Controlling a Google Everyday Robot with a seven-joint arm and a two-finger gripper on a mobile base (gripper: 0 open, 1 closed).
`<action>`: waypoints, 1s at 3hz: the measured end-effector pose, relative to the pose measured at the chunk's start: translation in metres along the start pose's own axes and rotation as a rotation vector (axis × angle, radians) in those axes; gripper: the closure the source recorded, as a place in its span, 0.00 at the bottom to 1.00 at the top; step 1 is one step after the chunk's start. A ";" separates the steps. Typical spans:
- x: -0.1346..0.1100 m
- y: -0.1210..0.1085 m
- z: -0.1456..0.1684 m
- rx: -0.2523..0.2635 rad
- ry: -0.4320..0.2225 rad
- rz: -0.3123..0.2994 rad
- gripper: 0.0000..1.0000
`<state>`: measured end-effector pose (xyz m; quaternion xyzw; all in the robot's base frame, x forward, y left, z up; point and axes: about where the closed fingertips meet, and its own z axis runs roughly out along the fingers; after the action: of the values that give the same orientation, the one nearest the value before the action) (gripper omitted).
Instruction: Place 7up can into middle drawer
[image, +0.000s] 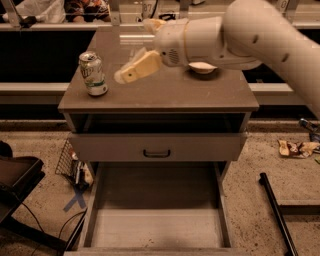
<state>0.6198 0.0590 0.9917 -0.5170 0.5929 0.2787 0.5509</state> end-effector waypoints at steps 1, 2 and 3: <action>0.017 0.007 0.054 -0.041 0.009 0.036 0.00; 0.035 0.016 0.094 -0.090 0.017 0.081 0.00; 0.052 0.017 0.130 -0.133 -0.015 0.160 0.00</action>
Offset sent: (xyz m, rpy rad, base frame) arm 0.0385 0.1175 -0.0979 0.0061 0.1845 0.0974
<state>0.6590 0.1654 0.9082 -0.5013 0.6084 0.3644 0.4958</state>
